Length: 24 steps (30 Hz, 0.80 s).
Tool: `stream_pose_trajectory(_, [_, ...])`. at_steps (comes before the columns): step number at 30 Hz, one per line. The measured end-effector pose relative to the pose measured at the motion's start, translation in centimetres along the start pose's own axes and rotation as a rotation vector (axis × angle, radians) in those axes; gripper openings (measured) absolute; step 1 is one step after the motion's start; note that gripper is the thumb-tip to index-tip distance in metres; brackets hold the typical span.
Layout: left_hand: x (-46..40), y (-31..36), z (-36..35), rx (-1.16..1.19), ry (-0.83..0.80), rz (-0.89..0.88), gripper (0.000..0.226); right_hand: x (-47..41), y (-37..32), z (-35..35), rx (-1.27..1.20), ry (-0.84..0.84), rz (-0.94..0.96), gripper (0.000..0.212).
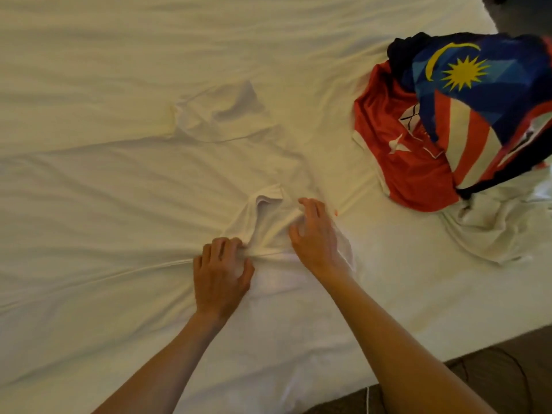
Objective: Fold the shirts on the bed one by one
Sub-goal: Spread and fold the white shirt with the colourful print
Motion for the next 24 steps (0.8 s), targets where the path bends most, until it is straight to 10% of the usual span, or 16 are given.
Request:
stream_pose_trajectory(7, [-3.8,-1.4,0.1,-0.037,-0.155,0.035,0.034,-8.8,-3.2,-1.4,0.409,-0.406,0.276,0.038])
stream_pose_trajectory(10, [-5.0,-2.6,0.8,0.069,-0.050,0.066,0.014,-10.2,-4.4,-1.0,0.290,-0.280,0.291,0.030])
stream_pose_trajectory(14, [-4.6,-4.1,0.4,0.252,0.001,0.440,0.056,-5.4,-3.5,-0.9,0.215,-0.042,0.181,0.057])
stream_pose_trajectory(20, [2.6,-0.3,-3.8,-0.047,-0.275,-0.276,0.065,5.1,4.2,-0.3,0.357,0.076,-0.179,0.048])
stream_pose_trajectory(24, [4.0,-0.5,-5.6,-0.136,-0.315,-0.274,0.061,6.8,7.4,1.3,0.293,0.099,-0.266,0.037])
Point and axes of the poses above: each hand's wrist, its own x-axis away from the middle knuckle, its own z-axis out of the back of the hand, y = z × x, the point moved 3 cm from there along -x, towards the middle knuckle
